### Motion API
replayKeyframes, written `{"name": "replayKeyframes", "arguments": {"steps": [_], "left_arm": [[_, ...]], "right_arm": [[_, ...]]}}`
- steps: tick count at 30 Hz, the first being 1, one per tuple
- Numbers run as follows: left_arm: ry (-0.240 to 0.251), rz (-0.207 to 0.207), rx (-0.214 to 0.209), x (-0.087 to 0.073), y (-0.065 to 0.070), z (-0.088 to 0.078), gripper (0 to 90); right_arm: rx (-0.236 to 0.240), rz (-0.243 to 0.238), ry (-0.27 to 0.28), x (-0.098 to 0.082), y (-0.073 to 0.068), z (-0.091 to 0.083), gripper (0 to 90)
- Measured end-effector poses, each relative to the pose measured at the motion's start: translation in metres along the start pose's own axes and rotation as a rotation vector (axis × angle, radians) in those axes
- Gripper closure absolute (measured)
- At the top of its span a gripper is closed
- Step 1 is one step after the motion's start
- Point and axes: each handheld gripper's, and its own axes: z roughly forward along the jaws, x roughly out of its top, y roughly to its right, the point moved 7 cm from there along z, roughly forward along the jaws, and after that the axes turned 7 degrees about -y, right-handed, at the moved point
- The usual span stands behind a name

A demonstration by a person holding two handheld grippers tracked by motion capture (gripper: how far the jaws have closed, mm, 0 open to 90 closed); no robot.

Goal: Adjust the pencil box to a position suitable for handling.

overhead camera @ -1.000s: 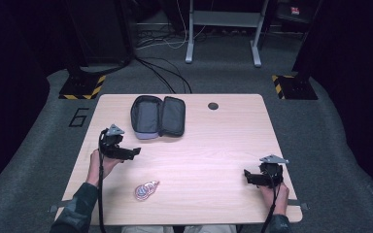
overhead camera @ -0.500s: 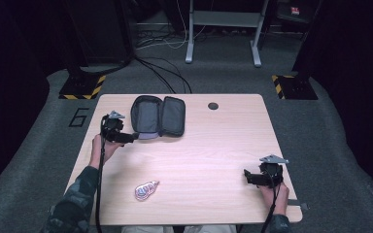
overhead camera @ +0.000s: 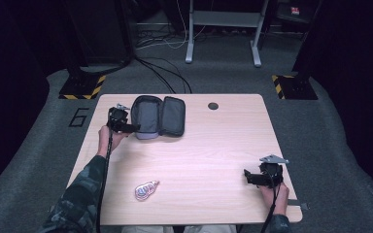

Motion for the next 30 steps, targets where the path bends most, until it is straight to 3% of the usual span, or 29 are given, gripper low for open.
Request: {"name": "replayKeyframes", "arguments": {"steps": [6, 7, 8, 16, 23, 27, 30], "left_arm": [[-0.001, -0.021, -0.004, 0.000, -0.002, 0.012, 37.4], [-0.003, -0.063, -0.037, 0.001, -0.001, 0.015, 40.1], [0.000, -0.069, -0.040, 0.003, -0.002, 0.016, 41.2], [-0.029, -0.089, -0.009, 0.001, 0.000, 0.019, 65.6], [-0.027, -0.080, 0.000, -0.003, 0.007, 0.022, 82.3], [-0.030, -0.040, 0.001, -0.005, 0.015, 0.021, 86.1], [-0.033, -0.035, 0.000, -0.007, 0.020, 0.020, 87.1]], "right_arm": [[-0.001, 0.002, 0.005, 0.000, 0.000, 0.000, 7.1], [0.000, 0.002, 0.008, 0.000, 0.000, 0.000, 7.1], [0.000, 0.002, 0.008, 0.000, 0.000, 0.000, 7.1], [0.003, 0.009, 0.006, 0.000, -0.001, 0.000, 7.4], [0.003, 0.005, 0.007, 0.000, -0.001, 0.000, 7.7], [0.004, 0.006, 0.008, 0.000, -0.001, 0.000, 7.7], [0.003, 0.003, 0.009, 0.000, -0.001, 0.000, 7.7]]}}
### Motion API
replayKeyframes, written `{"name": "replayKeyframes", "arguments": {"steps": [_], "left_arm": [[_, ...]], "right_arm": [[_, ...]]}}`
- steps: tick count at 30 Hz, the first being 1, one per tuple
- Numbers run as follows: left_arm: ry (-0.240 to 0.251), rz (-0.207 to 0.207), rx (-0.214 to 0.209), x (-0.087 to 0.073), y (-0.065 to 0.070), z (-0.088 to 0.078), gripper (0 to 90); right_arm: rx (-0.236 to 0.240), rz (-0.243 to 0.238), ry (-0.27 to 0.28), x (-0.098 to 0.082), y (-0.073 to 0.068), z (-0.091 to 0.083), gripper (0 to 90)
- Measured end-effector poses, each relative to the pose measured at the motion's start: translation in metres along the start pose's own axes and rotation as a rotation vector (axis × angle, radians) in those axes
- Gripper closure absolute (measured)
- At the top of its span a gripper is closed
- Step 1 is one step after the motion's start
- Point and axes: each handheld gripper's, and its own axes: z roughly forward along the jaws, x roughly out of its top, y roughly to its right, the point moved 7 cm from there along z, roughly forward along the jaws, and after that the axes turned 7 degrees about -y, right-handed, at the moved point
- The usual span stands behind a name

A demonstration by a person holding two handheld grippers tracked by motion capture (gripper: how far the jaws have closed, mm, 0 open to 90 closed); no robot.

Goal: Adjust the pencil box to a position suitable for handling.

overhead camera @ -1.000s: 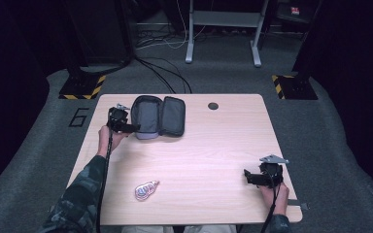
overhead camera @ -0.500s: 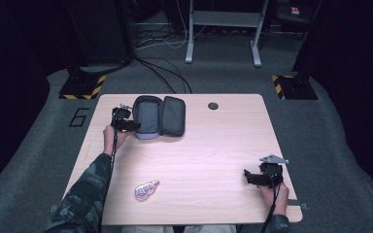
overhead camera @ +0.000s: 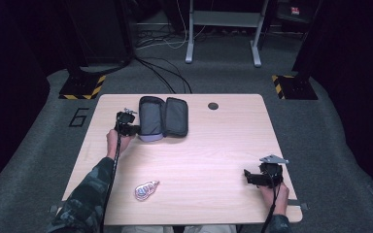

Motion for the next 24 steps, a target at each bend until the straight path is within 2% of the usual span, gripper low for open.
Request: {"name": "replayKeyframes", "arguments": {"steps": [6, 8, 13, 16, 19, 20, 22, 24], "left_arm": [[-0.008, -0.005, -0.006, -0.004, 0.007, -0.004, 86.2], [0.006, -0.019, -0.030, -0.004, 0.011, -0.006, 84.6], [0.004, -0.028, -0.047, -0.006, 0.015, -0.009, 83.4], [-0.013, -0.019, -0.067, -0.009, 0.020, -0.013, 80.8], [-0.007, -0.009, -0.052, -0.012, 0.024, -0.014, 80.0], [-0.019, -0.004, -0.063, -0.016, 0.027, -0.014, 79.0], [-0.004, -0.003, -0.063, -0.019, 0.031, -0.015, 78.4], [-0.012, 0.004, -0.070, -0.021, 0.033, -0.017, 78.2]], "right_arm": [[0.000, 0.002, -0.001, 0.000, 0.000, 0.000, 7.7], [0.000, 0.000, -0.001, 0.000, 0.000, 0.000, 7.7], [0.001, 0.003, -0.001, 0.000, 0.000, 0.000, 7.7], [0.000, 0.001, -0.001, 0.000, 0.000, 0.000, 7.7], [0.001, 0.003, -0.001, 0.000, 0.000, 0.000, 7.7], [0.000, 0.001, -0.001, 0.000, 0.000, 0.000, 7.8], [0.000, 0.000, 0.000, 0.000, 0.000, 0.000, 7.7], [0.001, 0.001, -0.001, 0.000, 0.000, 0.000, 7.7]]}}
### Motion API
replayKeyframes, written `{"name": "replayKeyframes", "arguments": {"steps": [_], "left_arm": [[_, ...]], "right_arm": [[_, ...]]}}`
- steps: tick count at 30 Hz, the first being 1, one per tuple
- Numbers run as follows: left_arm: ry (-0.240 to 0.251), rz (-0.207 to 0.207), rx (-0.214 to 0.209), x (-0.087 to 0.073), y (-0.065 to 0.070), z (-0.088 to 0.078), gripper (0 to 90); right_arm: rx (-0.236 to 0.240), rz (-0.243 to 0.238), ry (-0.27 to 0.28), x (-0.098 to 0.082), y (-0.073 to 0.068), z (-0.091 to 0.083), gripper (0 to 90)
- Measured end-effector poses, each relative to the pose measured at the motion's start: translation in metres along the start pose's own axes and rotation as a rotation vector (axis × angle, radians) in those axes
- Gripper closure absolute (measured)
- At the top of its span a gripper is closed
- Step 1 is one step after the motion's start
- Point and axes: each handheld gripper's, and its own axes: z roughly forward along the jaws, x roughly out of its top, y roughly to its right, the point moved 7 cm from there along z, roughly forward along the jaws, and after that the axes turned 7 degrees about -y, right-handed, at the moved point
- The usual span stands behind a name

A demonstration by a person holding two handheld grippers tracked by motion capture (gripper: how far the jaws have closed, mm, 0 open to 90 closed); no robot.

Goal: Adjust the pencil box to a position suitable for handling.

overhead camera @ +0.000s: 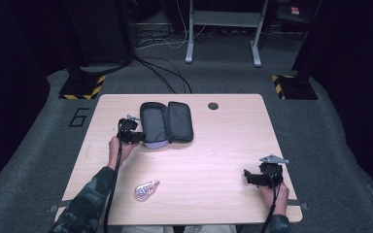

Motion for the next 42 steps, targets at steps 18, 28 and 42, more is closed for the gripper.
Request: {"name": "replayKeyframes", "arguments": {"steps": [18, 28, 42], "left_arm": [[0.050, 0.063, -0.121, -0.018, 0.047, -0.024, 51.9], [0.041, 0.019, -0.120, -0.017, 0.029, -0.021, 39.0], [0.035, 0.077, -0.201, -0.021, 0.064, -0.014, 49.8]], "right_arm": [[0.000, 0.001, 0.000, 0.000, 0.000, 0.000, 7.7], [0.000, -0.001, 0.001, 0.000, 0.000, 0.000, 7.8], [0.000, 0.003, -0.001, 0.000, 0.000, 0.000, 7.7]]}}
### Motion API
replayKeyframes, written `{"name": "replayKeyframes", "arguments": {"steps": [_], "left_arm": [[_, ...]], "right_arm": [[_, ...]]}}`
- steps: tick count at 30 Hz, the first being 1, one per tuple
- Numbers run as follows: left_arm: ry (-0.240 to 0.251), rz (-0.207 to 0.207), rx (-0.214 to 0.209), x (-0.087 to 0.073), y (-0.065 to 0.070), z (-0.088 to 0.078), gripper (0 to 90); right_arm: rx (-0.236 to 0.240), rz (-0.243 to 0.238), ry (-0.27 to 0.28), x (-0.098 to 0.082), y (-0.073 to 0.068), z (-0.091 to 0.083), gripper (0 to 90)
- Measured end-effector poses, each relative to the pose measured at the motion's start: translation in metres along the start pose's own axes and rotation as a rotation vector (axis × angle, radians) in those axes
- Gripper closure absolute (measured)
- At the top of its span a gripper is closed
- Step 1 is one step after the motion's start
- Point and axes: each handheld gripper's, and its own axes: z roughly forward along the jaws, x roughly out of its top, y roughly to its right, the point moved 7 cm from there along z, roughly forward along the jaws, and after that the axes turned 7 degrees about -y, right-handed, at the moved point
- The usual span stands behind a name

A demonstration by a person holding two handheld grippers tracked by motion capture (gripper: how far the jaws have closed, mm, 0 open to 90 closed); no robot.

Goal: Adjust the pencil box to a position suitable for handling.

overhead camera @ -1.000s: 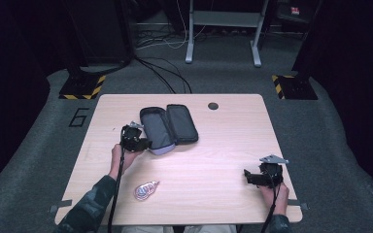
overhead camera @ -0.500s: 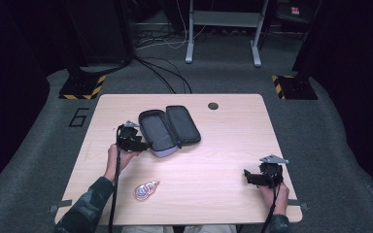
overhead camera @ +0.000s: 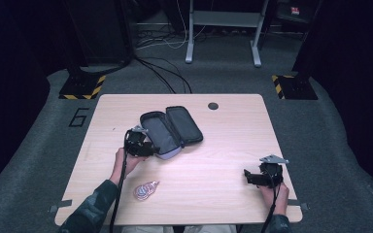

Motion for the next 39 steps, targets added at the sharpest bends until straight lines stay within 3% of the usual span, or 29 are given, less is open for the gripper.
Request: {"name": "replayKeyframes", "arguments": {"steps": [6, 15, 18, 26, 29, 34, 35, 39], "left_arm": [[-0.004, 0.014, -0.030, 0.000, 0.015, 0.003, 48.8], [-0.009, 0.020, -0.108, 0.001, 0.035, 0.007, 41.7], [-0.009, 0.046, -0.130, 0.002, 0.045, 0.010, 36.4], [-0.032, 0.104, -0.181, 0.002, 0.065, 0.018, 34.7], [-0.026, 0.099, -0.176, 0.002, 0.068, 0.018, 34.4], [-0.017, 0.104, -0.158, -0.003, 0.061, 0.006, 26.8], [-0.011, 0.106, -0.149, -0.004, 0.058, 0.003, 25.0], [0.009, 0.092, -0.126, -0.012, 0.051, -0.008, 17.7]], "right_arm": [[0.000, -0.001, -0.001, 0.000, 0.000, 0.000, 7.8], [0.000, 0.000, 0.000, 0.000, 0.000, 0.000, 7.8], [-0.001, -0.004, 0.002, 0.000, 0.000, 0.000, 7.8], [-0.005, -0.007, 0.002, 0.000, 0.001, 0.000, 8.4], [-0.006, -0.013, -0.002, 0.000, 0.002, 0.000, 8.8], [-0.027, 0.007, -0.009, 0.001, 0.002, 0.000, 9.4], [-0.026, 0.033, -0.017, 0.001, 0.000, -0.001, 9.3], [-0.009, 0.061, -0.019, 0.003, -0.004, -0.002, 9.6]]}}
